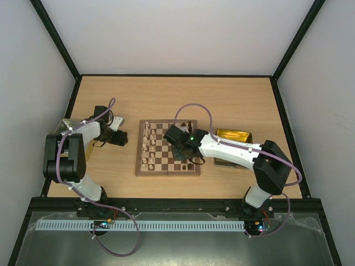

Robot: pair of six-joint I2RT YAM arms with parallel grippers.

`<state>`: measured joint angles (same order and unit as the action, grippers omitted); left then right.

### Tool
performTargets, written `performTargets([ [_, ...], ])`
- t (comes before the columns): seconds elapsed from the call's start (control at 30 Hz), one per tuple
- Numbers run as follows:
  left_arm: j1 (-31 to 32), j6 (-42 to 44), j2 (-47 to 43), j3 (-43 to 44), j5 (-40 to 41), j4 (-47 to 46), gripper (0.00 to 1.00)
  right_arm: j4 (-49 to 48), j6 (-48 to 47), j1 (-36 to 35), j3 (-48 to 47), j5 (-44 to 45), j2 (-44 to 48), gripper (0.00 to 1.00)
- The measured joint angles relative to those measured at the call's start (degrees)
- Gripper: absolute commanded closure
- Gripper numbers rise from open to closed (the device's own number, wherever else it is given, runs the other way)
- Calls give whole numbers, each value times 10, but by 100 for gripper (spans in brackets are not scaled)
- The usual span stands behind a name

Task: Set up the chess pieces on the board
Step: Place the chess piece on the chessboard, then reset both arms

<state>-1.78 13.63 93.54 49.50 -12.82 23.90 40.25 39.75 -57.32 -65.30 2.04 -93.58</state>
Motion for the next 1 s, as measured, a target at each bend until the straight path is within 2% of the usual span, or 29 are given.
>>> performTargets([
  [0.17,0,0,0,0,0,0,17,22,-7,0,-50,20,18,69],
  [0.23,0,0,0,0,0,0,17,24,-12,0,-57,34,35,38],
  [0.37,0,0,-1,0,1,0,17,21,-21,0,-49,61,72,2],
  [0.43,0,1,-5,0,3,1,14,5,-25,0,-28,73,93,2],
  [0.53,0,5,-21,0,4,7,1,-16,-27,1,15,85,127,2],
  [0.73,0,40,-101,2,-7,43,1,-64,-41,4,85,103,168,2],
  [1.0,10,121,-305,11,-85,113,1,-107,-51,14,129,90,192,2],
])
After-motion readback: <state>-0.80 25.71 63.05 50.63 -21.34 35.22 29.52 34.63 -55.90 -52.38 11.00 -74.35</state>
